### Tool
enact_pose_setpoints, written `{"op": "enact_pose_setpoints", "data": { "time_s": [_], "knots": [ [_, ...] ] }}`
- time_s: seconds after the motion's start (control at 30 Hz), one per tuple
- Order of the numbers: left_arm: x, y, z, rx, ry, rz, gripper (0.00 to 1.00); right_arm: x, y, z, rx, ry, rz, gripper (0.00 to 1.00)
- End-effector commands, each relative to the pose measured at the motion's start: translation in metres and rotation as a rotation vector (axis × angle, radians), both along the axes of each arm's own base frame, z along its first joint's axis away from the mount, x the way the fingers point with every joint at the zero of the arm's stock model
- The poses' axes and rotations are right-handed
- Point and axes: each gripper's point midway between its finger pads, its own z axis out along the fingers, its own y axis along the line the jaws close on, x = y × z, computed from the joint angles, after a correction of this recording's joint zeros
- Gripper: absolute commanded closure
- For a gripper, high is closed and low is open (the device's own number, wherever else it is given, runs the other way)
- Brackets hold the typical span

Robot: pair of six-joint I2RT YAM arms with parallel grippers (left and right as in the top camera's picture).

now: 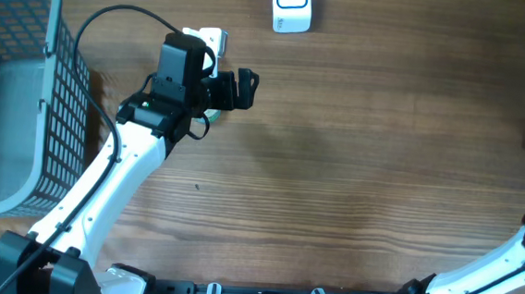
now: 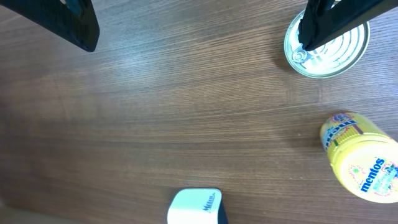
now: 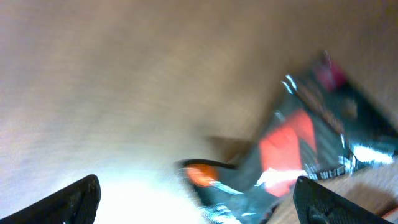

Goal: Scan the item barcode

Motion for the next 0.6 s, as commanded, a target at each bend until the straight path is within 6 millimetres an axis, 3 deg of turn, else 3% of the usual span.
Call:
{"op": "enact_pose_setpoints", "data": {
  "time_s": [0.0, 0.13, 0.27, 0.37, 0.47, 0.57],
  "knots": [
    [0.006, 0.014, 0.014, 0.046, -0.062, 0.075, 0.00, 0.036, 0.031, 0.118, -0.218, -0.182, 0.219, 0.00],
    [0.012, 0.035, 0.042, 0.094, -0.164, 0.178, 0.00, 0.053, 0.076, 0.175, -0.298, -0.276, 0.298, 0.00],
    [0.002, 0.067, 0.092, 0.136, -0.305, 0.312, 0.00, 0.076, 0.149, 0.209, -0.316, -0.349, 0.431, 0.00],
    [-0.014, 0.086, 0.126, 0.142, -0.390, 0.388, 0.00, 0.095, 0.205, 0.209, -0.283, -0.370, 0.531, 0.00],
    [-0.035, 0.105, 0.156, 0.134, -0.458, 0.469, 0.00, 0.111, 0.272, 0.188, -0.203, -0.344, 0.635, 0.00],
    [-0.049, 0.113, 0.162, 0.139, -0.462, 0.485, 0.00, 0.116, 0.324, 0.162, -0.088, -0.289, 0.663, 0.00]
  ]
}}
